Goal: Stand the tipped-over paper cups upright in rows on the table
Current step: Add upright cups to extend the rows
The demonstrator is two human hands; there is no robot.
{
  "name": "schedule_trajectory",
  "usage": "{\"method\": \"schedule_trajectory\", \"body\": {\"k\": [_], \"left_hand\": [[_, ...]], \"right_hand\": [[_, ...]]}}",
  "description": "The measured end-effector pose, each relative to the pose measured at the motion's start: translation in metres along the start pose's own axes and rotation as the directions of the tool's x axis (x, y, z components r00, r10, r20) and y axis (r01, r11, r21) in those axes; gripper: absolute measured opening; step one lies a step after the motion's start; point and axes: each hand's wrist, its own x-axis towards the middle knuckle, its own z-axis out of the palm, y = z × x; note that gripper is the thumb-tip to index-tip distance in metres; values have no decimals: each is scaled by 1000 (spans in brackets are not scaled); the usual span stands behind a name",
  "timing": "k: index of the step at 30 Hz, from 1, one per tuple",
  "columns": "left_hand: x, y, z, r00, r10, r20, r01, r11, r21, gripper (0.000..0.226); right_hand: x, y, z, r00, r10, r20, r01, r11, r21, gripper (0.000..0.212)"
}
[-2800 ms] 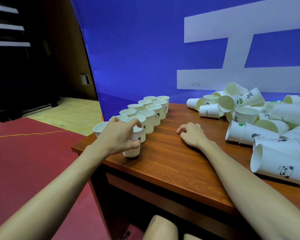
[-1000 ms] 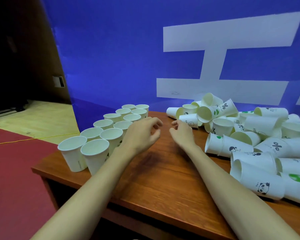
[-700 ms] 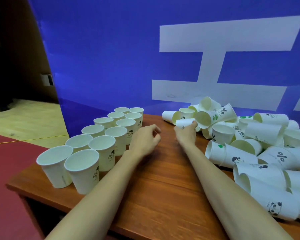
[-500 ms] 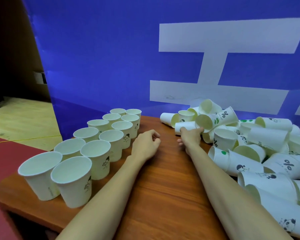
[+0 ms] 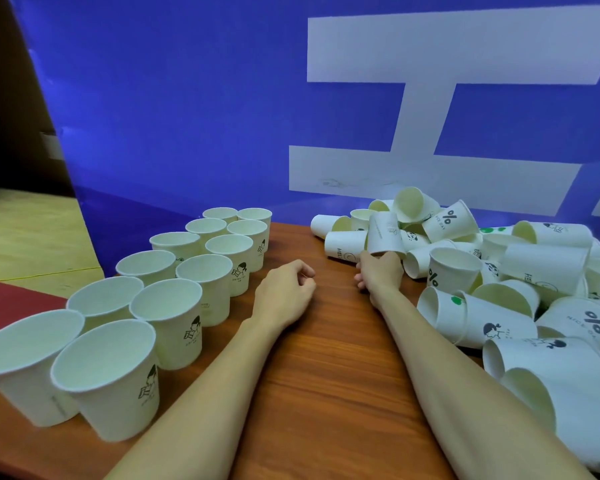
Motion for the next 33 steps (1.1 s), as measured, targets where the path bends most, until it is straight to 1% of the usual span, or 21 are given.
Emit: {"method": "schedule_trajectory", "body": {"k": [4, 6, 8, 11, 14, 17, 19, 22, 24, 26, 28, 29, 31, 33], "left_hand": [[-2, -1, -2, 1000, -6, -14, 6, 1000, -1, 17], [-2, -1, -2, 1000, -5, -19, 5, 1000, -1, 17], [-4, 0, -4, 1000, -6, -30, 5, 1000, -8, 17], [-7, 4, -7, 997, 2, -71, -4, 1000, -29, 19], [-9, 9, -11, 989, 47, -141, -56, 997, -59, 21], [-11, 10, -11, 971, 93, -221, -115, 989, -88, 31], [-10, 9, -11, 960, 94, -265, -129, 985, -117, 41], [-10, 9, -10, 955, 66, -290, -110, 984, -139, 57], [-9, 8, -9, 955, 28, -297, -72, 988, -140, 68], [-7, 7, -9, 953, -5, -304, -42, 988, -147, 77], [-5, 5, -9, 951, -11, -310, -36, 989, -145, 79], [-4, 5, -9, 951, -5, -310, -41, 989, -142, 76], [-5, 5, -9, 954, -4, -301, -42, 988, -148, 62], [-6, 5, -9, 960, -31, -278, -16, 986, -164, 55]], "right_hand": [[-3, -1, 0, 999, -47, -4, 47, 996, 82, 15], [-4, -1, -2, 996, -72, -46, 77, 990, 119, 15], [-6, -3, -6, 983, -135, -122, 149, 981, 122, 12], [-12, -8, -11, 928, -301, -220, 315, 949, 31, 13], [-20, -15, -9, 873, -430, -230, 425, 902, -75, 19], [-32, -19, -1, 793, -585, -169, 572, 811, -123, 19], [-39, -21, 5, 753, -652, -87, 640, 757, -132, 17], [-46, -19, 12, 710, -701, 67, 703, 698, -138, 15], [-49, -18, 15, 687, -713, 143, 727, 674, -133, 14], [-51, -18, 17, 679, -709, 191, 731, 677, -88, 14], [-54, -18, 19, 676, -701, 226, 725, 689, -30, 14], [-54, -18, 19, 684, -689, 238, 710, 704, -6, 14], [-56, -19, 19, 711, -660, 241, 678, 735, 11, 15], [-57, -19, 18, 744, -623, 242, 642, 767, 1, 27]]}}
